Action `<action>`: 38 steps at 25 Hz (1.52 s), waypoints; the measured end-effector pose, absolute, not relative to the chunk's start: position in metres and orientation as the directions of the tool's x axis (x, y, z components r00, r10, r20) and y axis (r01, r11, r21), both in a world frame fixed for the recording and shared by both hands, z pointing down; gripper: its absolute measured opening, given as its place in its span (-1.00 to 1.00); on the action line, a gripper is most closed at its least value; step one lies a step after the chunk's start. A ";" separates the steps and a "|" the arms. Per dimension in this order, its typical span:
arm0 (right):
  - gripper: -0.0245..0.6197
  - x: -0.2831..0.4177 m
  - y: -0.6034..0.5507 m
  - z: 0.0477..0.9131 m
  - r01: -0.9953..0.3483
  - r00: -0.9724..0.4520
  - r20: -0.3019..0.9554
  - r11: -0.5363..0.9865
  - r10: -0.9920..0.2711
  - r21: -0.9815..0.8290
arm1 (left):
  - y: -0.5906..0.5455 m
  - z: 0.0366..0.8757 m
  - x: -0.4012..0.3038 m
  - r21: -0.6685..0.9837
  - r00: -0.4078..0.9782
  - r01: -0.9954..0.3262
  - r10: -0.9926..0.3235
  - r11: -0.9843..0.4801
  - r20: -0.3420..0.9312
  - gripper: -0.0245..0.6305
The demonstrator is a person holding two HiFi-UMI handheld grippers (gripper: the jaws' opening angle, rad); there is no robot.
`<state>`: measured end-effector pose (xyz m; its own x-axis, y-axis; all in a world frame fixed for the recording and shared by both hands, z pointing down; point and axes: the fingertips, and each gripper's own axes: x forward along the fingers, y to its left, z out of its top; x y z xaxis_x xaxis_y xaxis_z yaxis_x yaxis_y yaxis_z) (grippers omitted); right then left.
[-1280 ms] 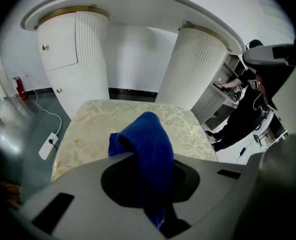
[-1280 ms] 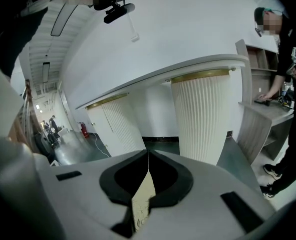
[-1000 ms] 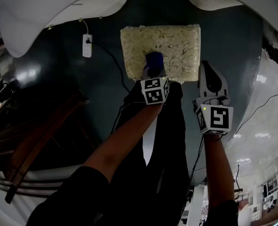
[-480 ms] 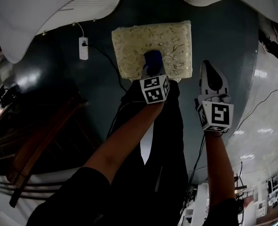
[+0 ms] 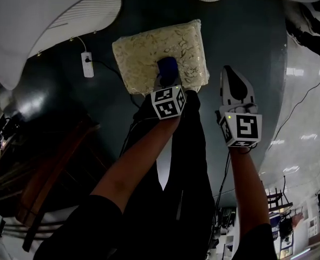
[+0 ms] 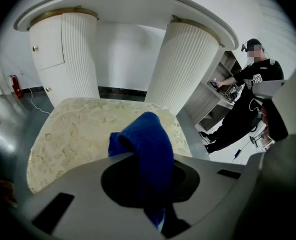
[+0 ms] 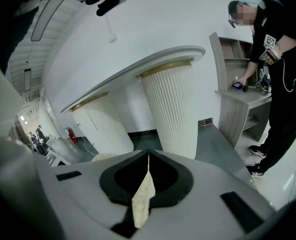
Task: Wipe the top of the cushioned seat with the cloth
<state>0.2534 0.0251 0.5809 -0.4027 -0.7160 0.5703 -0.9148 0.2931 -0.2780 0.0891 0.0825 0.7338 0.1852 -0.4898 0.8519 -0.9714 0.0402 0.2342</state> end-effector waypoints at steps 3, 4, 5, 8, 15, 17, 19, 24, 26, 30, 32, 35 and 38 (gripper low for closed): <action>-0.80 0.261 0.027 0.580 -0.921 -0.388 0.571 0.275 -0.724 -0.277 | 0.083 0.735 0.097 0.240 0.198 -0.970 -0.482 0.027 0.854 -0.78; -0.80 0.264 0.028 0.579 -0.922 -0.385 0.571 0.274 -0.725 -0.274 | 0.083 0.735 0.100 0.240 0.198 -0.970 -0.479 0.028 0.855 -0.78; -0.80 0.267 0.028 0.578 -0.923 -0.382 0.571 0.272 -0.726 -0.271 | 0.083 0.735 0.103 0.243 0.200 -0.970 -0.477 0.028 0.856 -0.78; -0.80 0.275 0.029 0.575 -0.928 -0.369 0.571 0.260 -0.733 -0.266 | 0.081 0.733 0.116 0.256 0.219 -0.967 -0.471 0.016 0.854 -0.78; -0.80 0.285 0.031 0.569 -0.931 -0.360 0.568 0.246 -0.740 -0.269 | 0.078 0.735 0.128 0.248 0.229 -0.969 -0.467 -0.022 0.854 -0.78; -0.80 0.287 0.032 0.568 -0.932 -0.358 0.567 0.243 -0.742 -0.271 | 0.079 0.735 0.131 0.252 0.240 -0.967 -0.459 -0.035 0.855 -0.78; -0.80 0.286 0.032 0.566 -0.929 -0.364 0.561 0.244 -0.743 -0.279 | 0.079 0.736 0.137 0.267 0.260 -0.962 -0.449 -0.049 0.855 -0.78; -0.80 0.279 0.033 0.558 -0.912 -0.404 0.539 0.276 -0.739 -0.304 | 0.078 0.735 0.155 0.297 0.296 -0.952 -0.442 -0.068 0.847 -0.78; -0.80 0.281 0.035 0.558 -0.914 -0.397 0.543 0.268 -0.740 -0.303 | 0.077 0.734 0.160 0.309 0.306 -0.949 -0.445 -0.068 0.841 -0.78; -0.80 0.284 0.039 0.566 -0.915 -0.395 0.557 0.258 -0.730 -0.311 | 0.076 0.734 0.175 0.398 0.379 -0.915 -0.456 -0.057 0.806 -0.78; -0.80 0.284 0.040 0.567 -0.915 -0.395 0.563 0.255 -0.726 -0.313 | 0.076 0.733 0.184 0.456 0.432 -0.888 -0.450 -0.061 0.782 -0.78; -0.80 0.280 0.039 0.563 -0.915 -0.395 0.561 0.260 -0.727 -0.308 | 0.078 0.728 0.197 0.555 0.530 -0.828 -0.435 -0.080 0.728 -0.78; -0.80 0.272 0.035 0.557 -0.911 -0.406 0.550 0.275 -0.730 -0.307 | 0.076 0.715 0.205 0.627 0.602 -0.772 -0.433 -0.104 0.671 -0.78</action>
<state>0.2724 0.0355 0.5571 -0.4058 -0.7299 0.5501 -0.9111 0.2750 -0.3071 0.2045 0.0757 0.7147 0.6024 -0.4330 0.6705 -0.7724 -0.1043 0.6266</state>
